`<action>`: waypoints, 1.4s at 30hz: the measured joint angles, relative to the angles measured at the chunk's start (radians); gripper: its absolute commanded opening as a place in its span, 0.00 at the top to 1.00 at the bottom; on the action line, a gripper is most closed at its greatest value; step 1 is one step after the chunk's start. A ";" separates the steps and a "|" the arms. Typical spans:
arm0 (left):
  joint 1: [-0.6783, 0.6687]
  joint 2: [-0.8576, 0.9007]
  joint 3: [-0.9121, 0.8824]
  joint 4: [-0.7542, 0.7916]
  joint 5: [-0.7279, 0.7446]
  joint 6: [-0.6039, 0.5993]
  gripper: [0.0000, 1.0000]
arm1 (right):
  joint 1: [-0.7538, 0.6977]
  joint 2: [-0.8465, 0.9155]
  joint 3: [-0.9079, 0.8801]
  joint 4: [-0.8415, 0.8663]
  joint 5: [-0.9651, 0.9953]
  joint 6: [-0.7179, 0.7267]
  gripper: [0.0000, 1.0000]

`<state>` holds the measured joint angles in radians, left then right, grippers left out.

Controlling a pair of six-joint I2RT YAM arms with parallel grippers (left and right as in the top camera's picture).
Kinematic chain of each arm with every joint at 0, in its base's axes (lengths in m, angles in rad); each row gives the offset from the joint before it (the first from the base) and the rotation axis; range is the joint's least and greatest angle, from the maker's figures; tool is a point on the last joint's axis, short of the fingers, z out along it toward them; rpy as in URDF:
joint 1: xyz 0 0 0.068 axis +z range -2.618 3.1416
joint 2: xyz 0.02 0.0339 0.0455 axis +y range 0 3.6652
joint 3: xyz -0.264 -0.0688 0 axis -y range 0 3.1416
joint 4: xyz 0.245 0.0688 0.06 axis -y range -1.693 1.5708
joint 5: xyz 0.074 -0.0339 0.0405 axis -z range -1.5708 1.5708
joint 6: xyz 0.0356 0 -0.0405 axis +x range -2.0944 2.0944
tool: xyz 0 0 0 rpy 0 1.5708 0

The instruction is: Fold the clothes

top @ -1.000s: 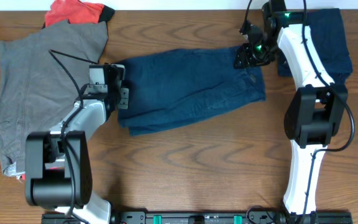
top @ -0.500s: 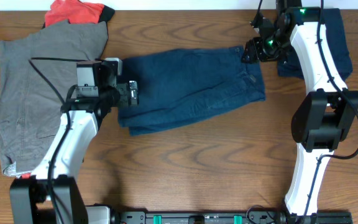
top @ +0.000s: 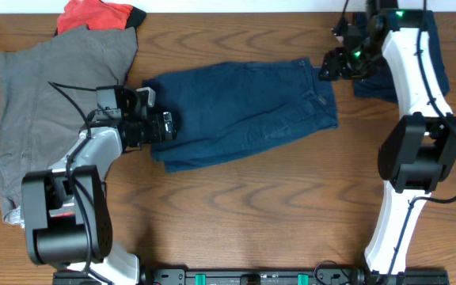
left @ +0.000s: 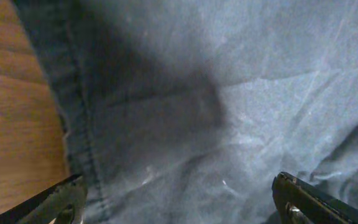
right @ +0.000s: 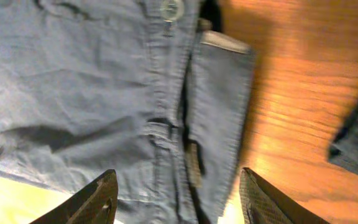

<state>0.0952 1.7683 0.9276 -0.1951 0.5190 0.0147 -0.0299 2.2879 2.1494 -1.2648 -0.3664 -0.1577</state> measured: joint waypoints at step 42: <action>-0.001 0.044 0.002 0.073 0.023 0.014 0.69 | -0.034 0.000 0.000 0.002 0.003 0.000 0.36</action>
<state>0.0944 1.8126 0.9295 -0.1219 0.5419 0.0292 -0.0635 2.2883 2.1490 -1.2633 -0.3634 -0.1577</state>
